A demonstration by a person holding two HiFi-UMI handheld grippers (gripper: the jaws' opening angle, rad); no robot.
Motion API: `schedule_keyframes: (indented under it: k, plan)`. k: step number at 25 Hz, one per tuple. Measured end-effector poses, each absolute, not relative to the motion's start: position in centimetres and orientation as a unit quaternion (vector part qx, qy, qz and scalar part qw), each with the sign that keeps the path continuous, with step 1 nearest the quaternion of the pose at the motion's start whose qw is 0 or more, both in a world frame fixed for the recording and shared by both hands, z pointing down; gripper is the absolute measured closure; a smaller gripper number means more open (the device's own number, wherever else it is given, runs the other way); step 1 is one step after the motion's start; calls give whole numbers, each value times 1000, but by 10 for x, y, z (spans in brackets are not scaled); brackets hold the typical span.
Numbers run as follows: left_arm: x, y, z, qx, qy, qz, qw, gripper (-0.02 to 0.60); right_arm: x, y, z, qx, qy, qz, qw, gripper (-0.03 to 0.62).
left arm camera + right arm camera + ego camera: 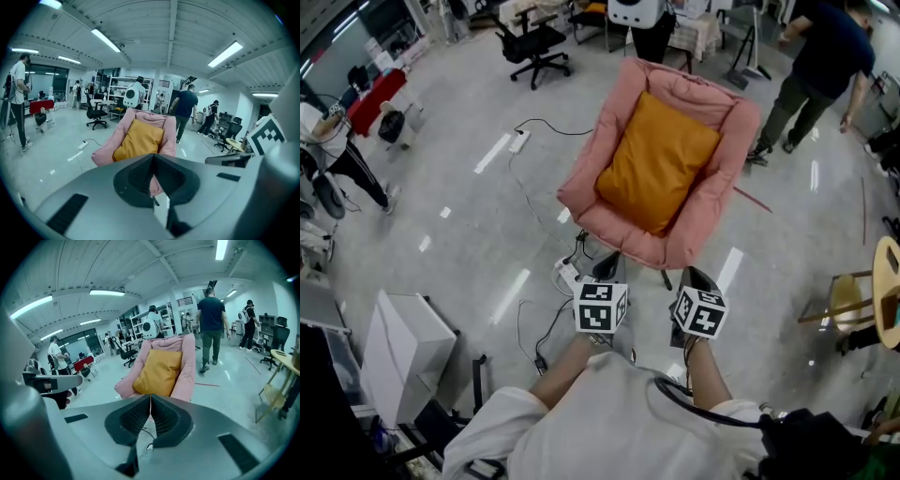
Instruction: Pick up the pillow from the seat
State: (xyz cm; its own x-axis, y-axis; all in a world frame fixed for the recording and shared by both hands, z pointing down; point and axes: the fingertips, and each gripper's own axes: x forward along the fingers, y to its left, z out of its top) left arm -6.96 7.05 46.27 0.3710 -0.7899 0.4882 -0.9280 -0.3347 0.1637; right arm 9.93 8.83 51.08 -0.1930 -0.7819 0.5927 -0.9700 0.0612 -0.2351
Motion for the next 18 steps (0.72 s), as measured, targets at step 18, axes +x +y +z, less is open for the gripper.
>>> schedule_keyframes:
  k: [18]
  plan:
    - [-72,-46,472,807,-524,166,218,572,97,-20,510,627,-702,293,168,563]
